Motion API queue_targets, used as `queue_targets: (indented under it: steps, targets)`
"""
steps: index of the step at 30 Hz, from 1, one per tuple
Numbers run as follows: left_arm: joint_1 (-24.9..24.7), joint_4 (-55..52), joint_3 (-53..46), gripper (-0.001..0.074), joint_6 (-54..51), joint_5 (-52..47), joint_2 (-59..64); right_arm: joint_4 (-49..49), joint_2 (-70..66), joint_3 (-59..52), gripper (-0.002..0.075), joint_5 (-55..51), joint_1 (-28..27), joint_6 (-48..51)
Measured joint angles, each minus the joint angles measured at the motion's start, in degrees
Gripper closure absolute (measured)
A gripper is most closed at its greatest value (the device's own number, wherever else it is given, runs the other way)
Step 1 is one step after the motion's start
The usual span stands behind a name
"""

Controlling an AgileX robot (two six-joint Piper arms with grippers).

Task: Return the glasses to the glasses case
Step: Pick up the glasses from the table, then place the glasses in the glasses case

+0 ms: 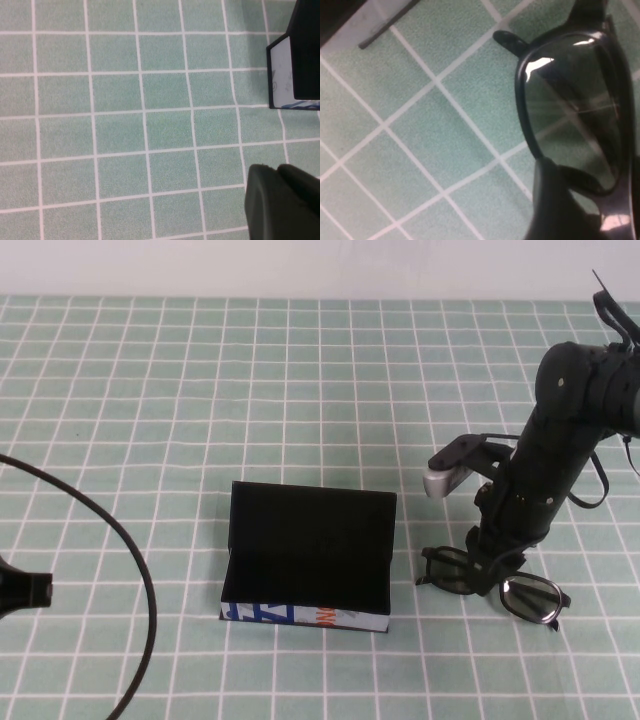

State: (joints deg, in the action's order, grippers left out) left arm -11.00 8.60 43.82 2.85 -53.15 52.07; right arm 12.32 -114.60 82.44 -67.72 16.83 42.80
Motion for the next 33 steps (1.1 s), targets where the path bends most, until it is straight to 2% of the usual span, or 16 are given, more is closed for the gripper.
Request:
queue_targets:
  steps: [3, 7, 9, 20, 33]
  targets:
    - [0.00, 0.00, 0.00, 0.0737, 0.00, 0.00, 0.00, 0.57, 0.00, 0.00, 0.0496, 0.00, 0.00, 0.00]
    - [0.00, 0.00, 0.00, 0.0737, 0.00, 0.00, 0.00, 0.90, 0.00, 0.14, 0.0664, -0.32, 0.00, 0.09]
    - [0.00, 0.00, 0.00, 0.0737, 0.00, 0.00, 0.00, 0.95, 0.00, 0.78, 0.0692, -0.88, 0.00, 0.09]
    - [0.00, 0.00, 0.00, 0.0737, 0.00, 0.00, 0.00, 6.74, 0.44, 8.33, 0.0701, -1.37, 0.00, 1.67]
    - [0.00, 0.00, 0.00, 0.0737, 0.00, 0.00, 0.00, 11.39, 9.43, 14.99, 0.0717, -2.38, 0.91, 2.87]
